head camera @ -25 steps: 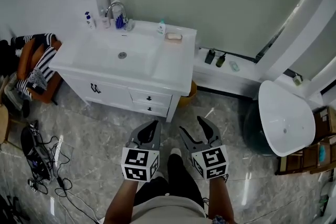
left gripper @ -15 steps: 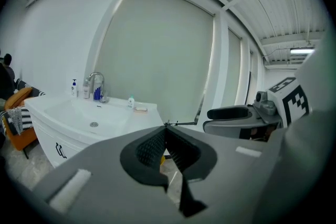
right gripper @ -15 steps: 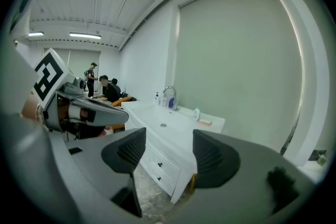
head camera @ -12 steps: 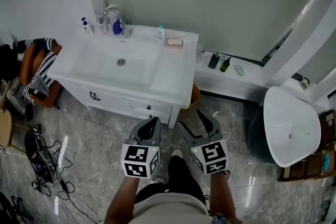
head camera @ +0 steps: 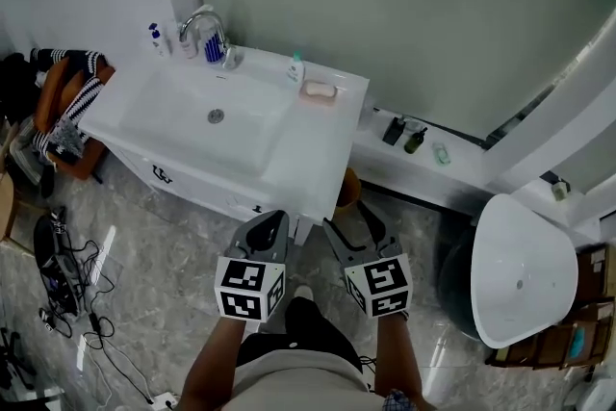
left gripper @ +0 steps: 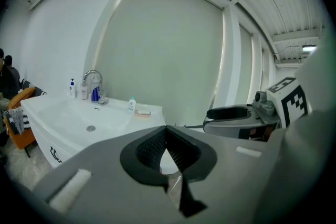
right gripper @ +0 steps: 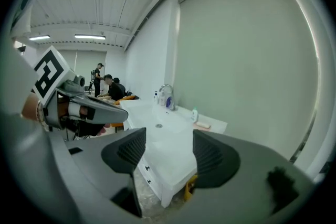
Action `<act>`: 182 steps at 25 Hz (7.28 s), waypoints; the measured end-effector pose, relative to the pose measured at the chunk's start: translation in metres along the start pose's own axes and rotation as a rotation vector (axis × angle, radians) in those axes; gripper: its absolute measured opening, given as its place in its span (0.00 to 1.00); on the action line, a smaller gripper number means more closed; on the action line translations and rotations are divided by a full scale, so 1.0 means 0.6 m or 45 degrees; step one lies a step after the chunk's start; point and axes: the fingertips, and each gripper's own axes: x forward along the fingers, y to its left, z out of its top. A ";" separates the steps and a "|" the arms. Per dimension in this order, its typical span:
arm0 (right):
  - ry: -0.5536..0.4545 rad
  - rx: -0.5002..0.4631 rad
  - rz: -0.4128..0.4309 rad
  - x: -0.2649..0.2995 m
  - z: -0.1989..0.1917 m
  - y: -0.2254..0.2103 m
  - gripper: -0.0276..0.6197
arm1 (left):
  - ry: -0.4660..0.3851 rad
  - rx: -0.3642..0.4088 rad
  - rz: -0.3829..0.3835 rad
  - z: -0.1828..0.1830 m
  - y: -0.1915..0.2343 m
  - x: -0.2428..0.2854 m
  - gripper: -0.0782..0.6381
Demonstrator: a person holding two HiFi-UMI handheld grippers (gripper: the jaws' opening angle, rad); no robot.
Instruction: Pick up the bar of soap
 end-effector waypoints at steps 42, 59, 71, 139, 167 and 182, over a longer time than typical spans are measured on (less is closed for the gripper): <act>-0.134 -0.131 0.045 0.297 0.129 -0.213 0.46 | 0.052 0.018 -0.015 0.125 0.152 0.289 0.12; 0.150 -0.486 0.263 0.508 0.145 -0.256 0.46 | 0.114 0.069 -0.208 0.168 0.227 0.372 0.12; 0.510 -0.676 0.439 0.606 0.056 -0.327 0.46 | 0.171 0.005 -0.155 0.153 0.245 0.479 0.12; 1.071 -0.663 0.850 0.744 -0.148 -0.316 0.37 | 0.237 -0.078 0.078 0.111 0.330 0.597 0.12; 0.992 -0.528 0.658 0.666 -0.093 -0.331 0.37 | 0.200 0.009 0.034 0.128 0.293 0.553 0.12; 0.997 -0.458 0.663 0.589 -0.105 -0.255 0.37 | 0.171 0.029 0.024 0.123 0.271 0.493 0.12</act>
